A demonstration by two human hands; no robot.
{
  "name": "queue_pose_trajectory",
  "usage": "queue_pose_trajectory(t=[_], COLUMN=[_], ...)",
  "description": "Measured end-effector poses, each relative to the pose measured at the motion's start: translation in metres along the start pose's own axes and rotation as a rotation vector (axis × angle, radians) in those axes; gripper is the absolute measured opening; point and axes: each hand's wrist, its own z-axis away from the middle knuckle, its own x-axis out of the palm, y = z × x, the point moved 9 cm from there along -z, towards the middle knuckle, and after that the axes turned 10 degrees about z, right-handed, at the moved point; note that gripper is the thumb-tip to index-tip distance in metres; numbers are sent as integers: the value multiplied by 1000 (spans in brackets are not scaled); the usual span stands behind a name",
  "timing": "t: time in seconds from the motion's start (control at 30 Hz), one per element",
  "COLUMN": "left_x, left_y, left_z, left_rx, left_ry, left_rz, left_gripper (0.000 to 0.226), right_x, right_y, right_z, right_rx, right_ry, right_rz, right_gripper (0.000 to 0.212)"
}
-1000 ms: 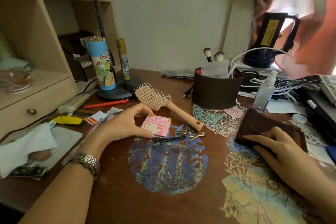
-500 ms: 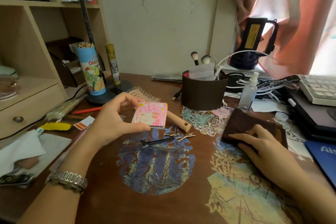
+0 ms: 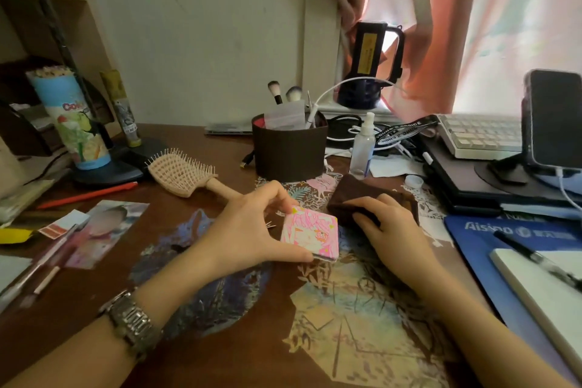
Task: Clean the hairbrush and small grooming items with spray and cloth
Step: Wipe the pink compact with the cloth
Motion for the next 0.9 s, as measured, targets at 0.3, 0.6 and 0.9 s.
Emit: queue_pose_trajectory(t=[0.3, 0.6, 0.9], left_x=[29, 46, 47], left_y=[-16, -29, -31], left_z=[3, 2, 4], left_rx=[-59, -114, -130], left_ry=[-1, -81, -151], left_rz=[-38, -84, -65], left_gripper=[56, 71, 76], right_x=[2, 3, 6], right_y=[-2, -16, -24], right_z=[1, 8, 14], right_rx=[-14, -140, -282], right_ry=[-9, -65, -173], right_rz=[50, 138, 194], right_gripper=[27, 34, 45])
